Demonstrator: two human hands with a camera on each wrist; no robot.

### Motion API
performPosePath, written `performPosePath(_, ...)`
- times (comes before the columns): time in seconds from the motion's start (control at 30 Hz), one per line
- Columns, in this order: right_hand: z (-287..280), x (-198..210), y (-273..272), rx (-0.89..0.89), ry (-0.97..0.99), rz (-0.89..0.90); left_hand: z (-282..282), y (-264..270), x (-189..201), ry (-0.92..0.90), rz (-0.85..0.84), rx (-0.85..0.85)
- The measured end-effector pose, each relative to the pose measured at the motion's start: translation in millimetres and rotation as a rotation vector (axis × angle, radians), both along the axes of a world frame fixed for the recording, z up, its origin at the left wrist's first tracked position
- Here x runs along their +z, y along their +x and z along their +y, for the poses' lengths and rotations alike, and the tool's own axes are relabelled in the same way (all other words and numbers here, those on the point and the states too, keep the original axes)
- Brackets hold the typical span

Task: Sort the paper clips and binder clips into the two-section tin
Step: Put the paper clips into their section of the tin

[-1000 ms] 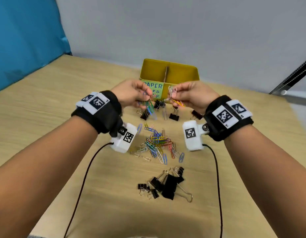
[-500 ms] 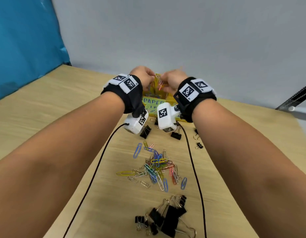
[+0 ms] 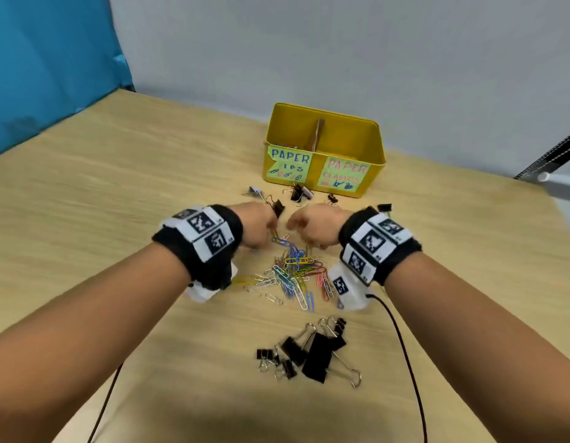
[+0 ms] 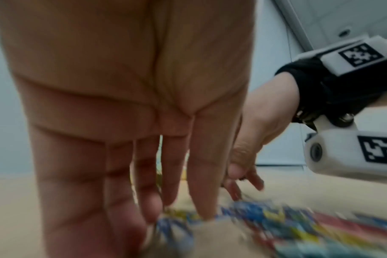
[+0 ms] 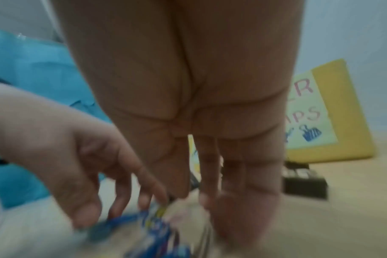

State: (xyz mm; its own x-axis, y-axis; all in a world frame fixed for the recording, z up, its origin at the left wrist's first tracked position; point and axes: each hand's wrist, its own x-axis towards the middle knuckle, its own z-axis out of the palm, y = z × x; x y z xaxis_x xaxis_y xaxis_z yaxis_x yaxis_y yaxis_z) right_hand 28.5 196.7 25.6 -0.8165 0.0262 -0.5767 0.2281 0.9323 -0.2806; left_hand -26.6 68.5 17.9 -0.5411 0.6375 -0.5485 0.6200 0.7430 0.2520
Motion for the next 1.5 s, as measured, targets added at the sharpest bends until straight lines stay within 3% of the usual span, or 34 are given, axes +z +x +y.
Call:
performPosePath(0.1,-10,-19,13,0.096,0.084,0.108,-2,18,-12,0.01,0.074,-0.058)
performPosePath(0.27,1,-19,36,0.126,0.044,0.067,-17,28,-11,0.076,0.035,-0.083)
performPosePath(0.47,21,-20,74,-0.061,0.129,0.009,-43,34,-16,-0.039,-0.019,0.038)
performPosePath(0.67,-8,-36,60,-0.071,0.028,0.15,-13,60,-29,0.047,0.05,0.077)
performPosePath(0.87,-11,-32,47,0.004,0.094,0.26,-3,51,-29,0.139,0.096,0.097)
performPosePath(0.97,-2,-34,44,-0.169,-0.082,0.252,-2,43,-25,0.178,0.051,0.142)
performPosePath(1.1,15,-35,38,-0.44,-0.354,0.209,-7,27,-22,0.338,-0.187,0.331)
performPosePath(1.4,33,13,11,-0.583,-0.816,0.329,-12,-13,9,0.818,-0.597,0.57)
performPosePath(1.5,37,44,-12,-0.605,-0.931,0.398,-4,-35,33,0.949,-0.602,0.598)
